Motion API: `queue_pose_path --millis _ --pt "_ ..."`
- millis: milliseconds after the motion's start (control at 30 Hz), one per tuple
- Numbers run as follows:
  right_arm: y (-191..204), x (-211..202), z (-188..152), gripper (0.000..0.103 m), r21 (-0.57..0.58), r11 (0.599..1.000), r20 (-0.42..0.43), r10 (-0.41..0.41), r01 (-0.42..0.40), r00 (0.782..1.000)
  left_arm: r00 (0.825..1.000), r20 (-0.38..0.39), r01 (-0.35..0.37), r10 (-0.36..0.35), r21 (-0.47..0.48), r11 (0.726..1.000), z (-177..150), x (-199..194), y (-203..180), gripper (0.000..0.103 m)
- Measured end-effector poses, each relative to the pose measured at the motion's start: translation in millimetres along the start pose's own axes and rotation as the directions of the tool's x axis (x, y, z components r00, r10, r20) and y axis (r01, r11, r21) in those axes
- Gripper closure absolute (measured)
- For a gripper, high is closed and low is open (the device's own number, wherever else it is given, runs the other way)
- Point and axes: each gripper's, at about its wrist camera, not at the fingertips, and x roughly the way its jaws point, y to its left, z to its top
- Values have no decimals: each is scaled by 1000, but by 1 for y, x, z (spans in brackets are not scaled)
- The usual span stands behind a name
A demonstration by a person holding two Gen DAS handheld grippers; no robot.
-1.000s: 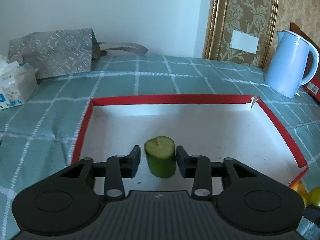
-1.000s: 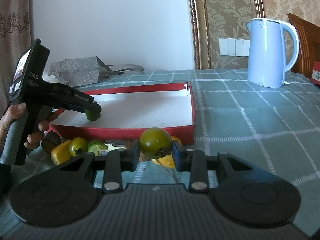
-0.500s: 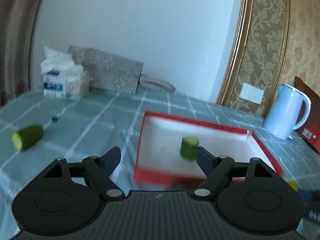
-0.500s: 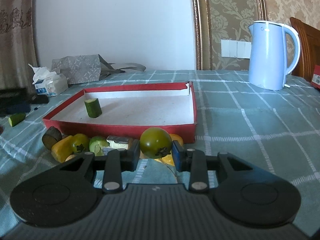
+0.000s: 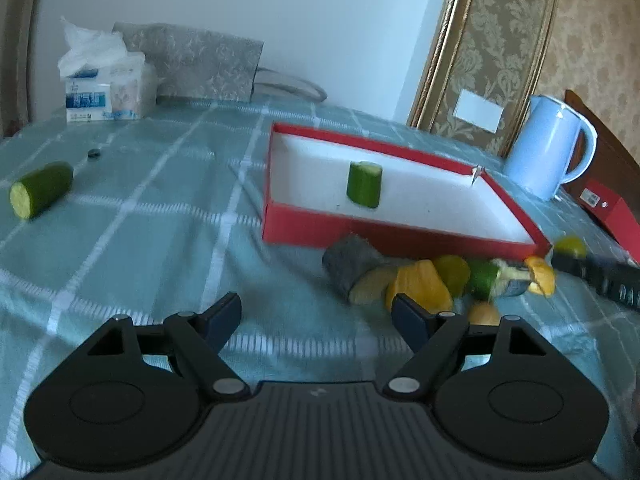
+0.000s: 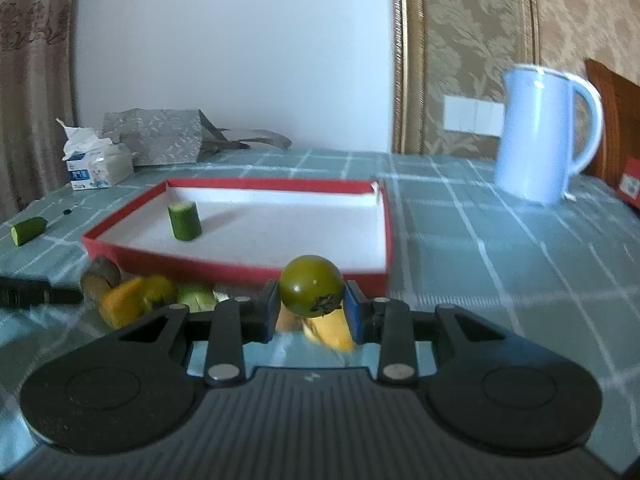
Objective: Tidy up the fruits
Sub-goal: 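Lower the green tomato into the tray and open the right gripper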
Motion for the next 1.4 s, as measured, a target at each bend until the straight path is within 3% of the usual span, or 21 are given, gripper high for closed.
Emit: queue_pose_path --millis 67,200,367,600,667,700,767,833,867,1033,1233,1400 --pt "4 5 15 71 -35 999 23 -6 7 1000 999 28 42 -41 -21 999 -1 -6 5 14" --pt "11 33 42 71 -90 996 32 -24 27 999 999 -5 36 -36 -63 997 2 -1 10 14" --pt "17 85 56 71 -105 994 -55 -24 18 998 999 -2 51 -52 -91 995 3 -1 14 14" --pt "22 130 58 71 -75 997 -158 -11 -1 987 999 -9 36 -37 -48 998 2 0 6 13" --pt "25 133 57 59 -94 996 -163 -23 8 986 999 -9 36 -36 -43 998 2 0 5 13" --pt "24 131 57 46 -91 996 -148 -30 16 989 999 -9 35 -35 -42 999 2 1 5 13" --pt "23 117 60 41 -111 993 -101 -52 41 994 999 -9 36 -36 -43 998 2 1 5 13" --pt "18 95 64 24 -114 991 -31 -72 68 997 999 -8 35 -36 -44 998 2 1 6 13" --pt "14 82 65 21 -98 992 8 -81 82 997 999 -7 33 -33 -43 999 2 1 5 13" --pt "-6 25 51 20 -17 985 123 -166 170 978 1000 2 12 -12 -26 1000 1 0 2 13" --pt "-18 5 12 13 68 970 116 -240 233 964 998 60 -24 24 1 1000 0 -8 -4 13" --pt "-17 4 9 13 61 970 122 -240 234 963 998 55 -21 27 -101 995 9 -6 -1 13"
